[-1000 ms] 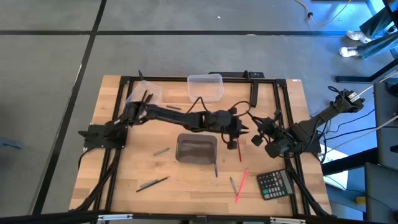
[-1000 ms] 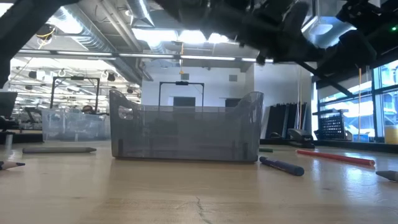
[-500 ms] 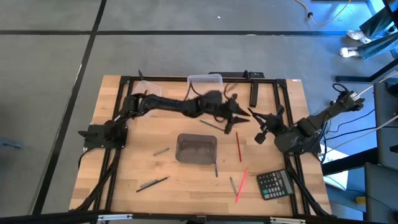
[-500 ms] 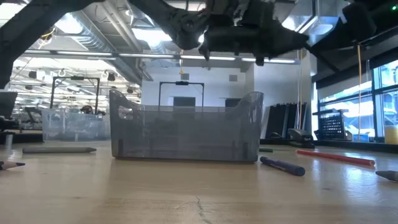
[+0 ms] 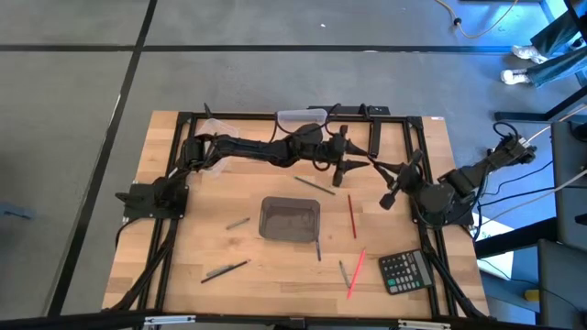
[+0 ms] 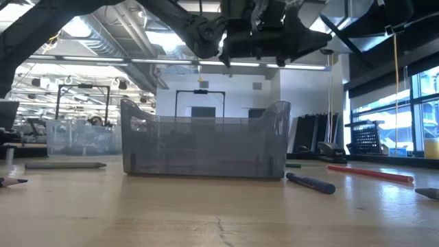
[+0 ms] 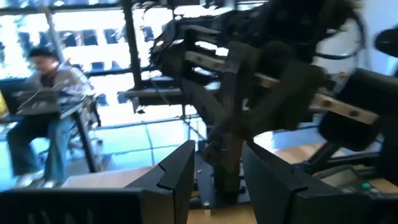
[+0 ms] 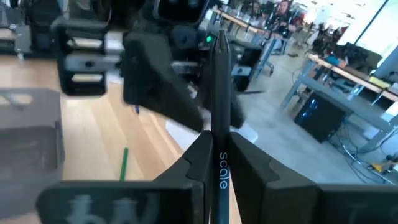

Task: Sort crayons/erasers/pens/pencils in bins
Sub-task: Put the black pen into the left transparent bin

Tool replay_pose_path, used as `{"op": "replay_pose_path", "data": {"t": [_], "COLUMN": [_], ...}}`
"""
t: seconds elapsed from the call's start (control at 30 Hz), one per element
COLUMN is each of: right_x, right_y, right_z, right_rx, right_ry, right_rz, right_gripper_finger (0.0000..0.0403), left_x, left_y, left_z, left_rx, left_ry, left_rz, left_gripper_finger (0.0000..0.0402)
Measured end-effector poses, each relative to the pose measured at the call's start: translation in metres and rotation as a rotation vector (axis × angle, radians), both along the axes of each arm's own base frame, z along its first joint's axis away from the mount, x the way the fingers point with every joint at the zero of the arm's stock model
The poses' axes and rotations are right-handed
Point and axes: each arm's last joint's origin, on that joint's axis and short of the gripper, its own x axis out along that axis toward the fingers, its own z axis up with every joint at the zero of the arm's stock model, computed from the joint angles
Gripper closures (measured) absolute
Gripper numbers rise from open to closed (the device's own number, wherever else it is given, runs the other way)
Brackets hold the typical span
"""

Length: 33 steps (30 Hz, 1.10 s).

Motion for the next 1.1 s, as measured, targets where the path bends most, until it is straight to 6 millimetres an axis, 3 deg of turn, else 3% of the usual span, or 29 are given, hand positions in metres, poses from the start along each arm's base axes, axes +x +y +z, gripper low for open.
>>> {"op": "replay_pose_path", "data": {"t": [0.2, 0.5, 1.1], "right_x": [0.005, 0.011, 0.016], "right_y": [-0.006, -0.008, -0.014], "right_z": [0.001, -0.001, 0.001], "right_rx": [0.017, 0.007, 0.035], "right_ry": [0.018, 0.062, 0.053], "right_rz": [0.022, 0.07, 0.106], "right_gripper_finger": [0.0354, 0.0354, 0.0353], "left_x": [-0.001, -0.005, -0.004], "left_y": [-0.001, 0.014, 0.008], "left_z": [0.003, 0.004, 0.003], "left_rx": [0.073, 0.006, 0.062], "left_ry": [-0.047, -0.039, -0.047], "left_rz": [-0.117, -0.124, -0.171], "left_gripper_finger": [0.0274, 0.028, 0.0358]}}
